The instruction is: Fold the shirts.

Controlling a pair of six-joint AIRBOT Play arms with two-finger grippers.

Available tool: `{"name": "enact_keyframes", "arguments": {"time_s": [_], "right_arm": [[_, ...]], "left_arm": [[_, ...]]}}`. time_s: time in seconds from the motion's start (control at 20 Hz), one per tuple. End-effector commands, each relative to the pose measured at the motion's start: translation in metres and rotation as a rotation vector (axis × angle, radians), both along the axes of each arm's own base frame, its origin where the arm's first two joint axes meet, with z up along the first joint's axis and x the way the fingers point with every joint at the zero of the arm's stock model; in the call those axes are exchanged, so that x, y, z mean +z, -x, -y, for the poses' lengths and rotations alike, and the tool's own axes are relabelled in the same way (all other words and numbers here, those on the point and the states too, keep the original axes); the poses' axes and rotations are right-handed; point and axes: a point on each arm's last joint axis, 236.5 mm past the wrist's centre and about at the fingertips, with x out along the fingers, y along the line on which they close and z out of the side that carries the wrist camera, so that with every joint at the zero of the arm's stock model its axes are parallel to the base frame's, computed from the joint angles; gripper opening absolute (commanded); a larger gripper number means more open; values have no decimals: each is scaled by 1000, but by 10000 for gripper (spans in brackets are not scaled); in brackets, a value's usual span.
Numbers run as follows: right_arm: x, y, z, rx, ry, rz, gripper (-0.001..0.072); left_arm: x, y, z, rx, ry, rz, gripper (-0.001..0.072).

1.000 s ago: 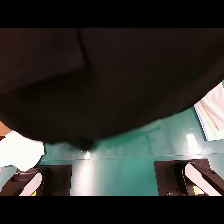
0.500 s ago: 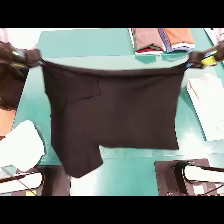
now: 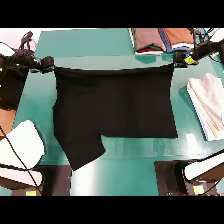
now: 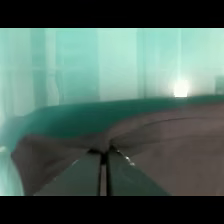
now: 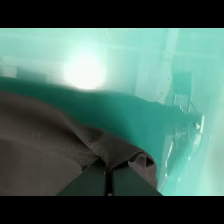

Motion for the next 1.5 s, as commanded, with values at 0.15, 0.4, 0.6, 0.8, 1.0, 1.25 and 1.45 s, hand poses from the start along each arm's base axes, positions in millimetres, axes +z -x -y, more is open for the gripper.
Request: {"name": "enact_keyframes", "arguments": {"time_s": [0.15, 0.4, 0.6, 0.8, 1.0, 1.25, 1.45], "right_arm": [[-34, 54, 26, -2, 110, -145, 18], [-75, 90, 15, -6, 92, -222, 18], [-95, 111, 12, -24, 82, -262, 20], [-90, 108, 4, -31, 35, -256, 380], [-50, 112, 5, -20, -16, -193, 380], [-66, 207, 40, -142, -48, -313, 412], [-107, 287, 51, -291, -135, -446, 526]], "left_arm": [[-56, 65, -7, -110, -39, -281, 22], [-107, 101, 21, -168, -35, -400, 22], [-122, 110, 29, -180, -42, -425, 22], [-116, 114, 22, -175, -36, -445, 327], [-64, 119, -10, -103, -65, -354, 427], [-44, 197, -33, -59, -191, -337, 427], [-56, 250, -22, -26, -163, -369, 427]]}}
